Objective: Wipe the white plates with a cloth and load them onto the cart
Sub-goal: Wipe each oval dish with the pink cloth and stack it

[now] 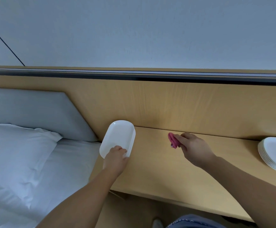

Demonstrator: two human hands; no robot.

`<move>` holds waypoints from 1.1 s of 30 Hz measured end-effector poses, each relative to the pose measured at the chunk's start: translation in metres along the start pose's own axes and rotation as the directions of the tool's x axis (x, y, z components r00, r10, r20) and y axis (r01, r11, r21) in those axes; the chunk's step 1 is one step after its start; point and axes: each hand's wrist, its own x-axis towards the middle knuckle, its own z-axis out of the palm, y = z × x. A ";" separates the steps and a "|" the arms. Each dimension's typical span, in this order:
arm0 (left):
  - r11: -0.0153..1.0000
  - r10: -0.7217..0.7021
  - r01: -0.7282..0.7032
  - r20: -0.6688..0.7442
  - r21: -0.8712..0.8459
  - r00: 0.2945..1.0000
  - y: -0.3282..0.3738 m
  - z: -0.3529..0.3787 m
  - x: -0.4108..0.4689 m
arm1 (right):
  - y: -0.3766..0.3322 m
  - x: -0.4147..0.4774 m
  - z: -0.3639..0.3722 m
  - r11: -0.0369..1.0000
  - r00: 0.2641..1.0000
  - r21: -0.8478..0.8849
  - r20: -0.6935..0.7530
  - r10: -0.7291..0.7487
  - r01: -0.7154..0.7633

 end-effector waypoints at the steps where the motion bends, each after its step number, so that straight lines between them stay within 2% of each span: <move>1: 1.000 0.021 -0.022 -0.019 -0.015 1.000 0.012 -0.001 0.002 | 0.005 -0.002 -0.003 1.000 1.000 0.004 -0.010 0.013 -0.013; 8: 0.955 0.297 -0.297 -0.012 -0.020 0.955 0.129 0.016 0.027 | 0.061 -0.046 -0.041 0.988 0.983 -0.001 -0.097 0.155 -0.156; 10: 0.932 0.357 -0.357 -0.016 -0.068 0.934 0.171 0.026 0.030 | 0.083 -0.068 -0.055 0.977 0.971 -0.007 -0.112 0.212 -0.214; 13: 0.902 0.411 -0.408 -0.012 -0.139 0.912 0.236 0.044 0.027 | 0.117 -0.106 -0.079 0.954 0.942 -0.006 -0.158 0.296 -0.301; 19: 0.854 0.509 -0.495 0.064 -0.160 0.858 0.355 0.085 0.013 | 0.184 -0.190 -0.122 0.883 0.866 0.003 -0.191 0.462 -0.470; 26: 0.865 0.497 -0.482 0.109 -0.138 0.861 0.457 0.129 0.008 | 0.252 -0.265 -0.148 0.819 0.802 0.026 -0.186 0.568 -0.574; 33: 0.923 0.371 -0.345 0.151 -0.172 0.917 0.505 0.160 0.029 | 0.300 -0.283 -0.147 0.826 0.818 0.047 -0.120 0.563 -0.562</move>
